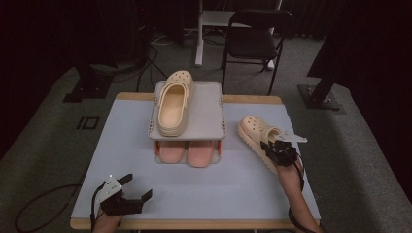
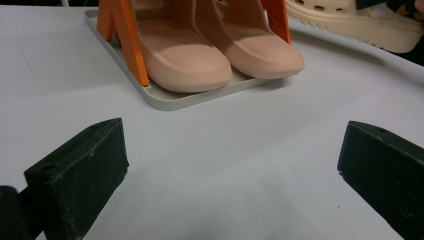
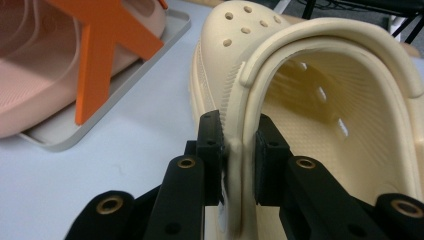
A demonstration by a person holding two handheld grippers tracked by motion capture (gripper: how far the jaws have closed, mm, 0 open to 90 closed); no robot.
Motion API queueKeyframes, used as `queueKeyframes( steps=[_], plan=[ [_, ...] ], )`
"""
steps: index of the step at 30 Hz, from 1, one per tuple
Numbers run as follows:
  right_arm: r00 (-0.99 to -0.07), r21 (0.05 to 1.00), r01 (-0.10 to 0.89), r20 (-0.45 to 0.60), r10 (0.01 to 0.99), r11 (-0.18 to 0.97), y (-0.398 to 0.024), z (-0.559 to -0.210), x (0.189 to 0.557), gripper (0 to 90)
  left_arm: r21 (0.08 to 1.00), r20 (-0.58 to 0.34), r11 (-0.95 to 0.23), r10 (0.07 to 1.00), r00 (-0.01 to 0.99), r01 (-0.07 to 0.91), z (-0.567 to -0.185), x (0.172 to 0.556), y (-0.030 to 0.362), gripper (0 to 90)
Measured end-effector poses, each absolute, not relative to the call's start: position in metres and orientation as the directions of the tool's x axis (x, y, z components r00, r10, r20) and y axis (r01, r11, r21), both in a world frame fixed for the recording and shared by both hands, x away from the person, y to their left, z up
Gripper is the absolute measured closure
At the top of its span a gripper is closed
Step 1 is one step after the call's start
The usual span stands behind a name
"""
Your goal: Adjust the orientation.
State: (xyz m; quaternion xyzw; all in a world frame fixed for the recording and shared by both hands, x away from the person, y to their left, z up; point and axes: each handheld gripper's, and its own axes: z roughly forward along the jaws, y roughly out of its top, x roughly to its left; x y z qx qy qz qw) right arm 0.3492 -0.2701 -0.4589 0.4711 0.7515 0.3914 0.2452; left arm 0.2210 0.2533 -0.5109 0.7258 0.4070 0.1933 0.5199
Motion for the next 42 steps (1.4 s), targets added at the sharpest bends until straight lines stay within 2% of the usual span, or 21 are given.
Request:
queueKeyframes(
  steps=[14, 28, 38, 42],
  plan=[
    [-0.456, 0.819, 0.511, -0.001, 0.89, 0.263, -0.261, -0.474, 0.325, 77.4, 0.915, -0.148, -0.117, 0.792, 0.593, 0.386, -0.51, 0.221, 0.255, 0.0],
    [-0.488, 0.8, 0.532, 0.022, 0.873, 0.278, -0.254, -0.488, 0.322, 76.8, 0.916, -0.149, -0.116, 0.79, 0.594, 0.384, -0.509, 0.222, 0.253, 0.0],
    [-0.526, 0.818, 0.514, 0.063, 0.848, 0.258, -0.264, -0.477, 0.311, 60.2, 0.915, -0.147, -0.122, 0.788, 0.597, 0.386, -0.51, 0.223, 0.253, 0.0],
    [-0.524, 0.839, 0.492, 0.074, 0.848, 0.231, -0.275, -0.466, 0.304, 57.4, 0.914, -0.144, -0.126, 0.788, 0.599, 0.386, -0.51, 0.223, 0.252, 0.0]
  ],
)
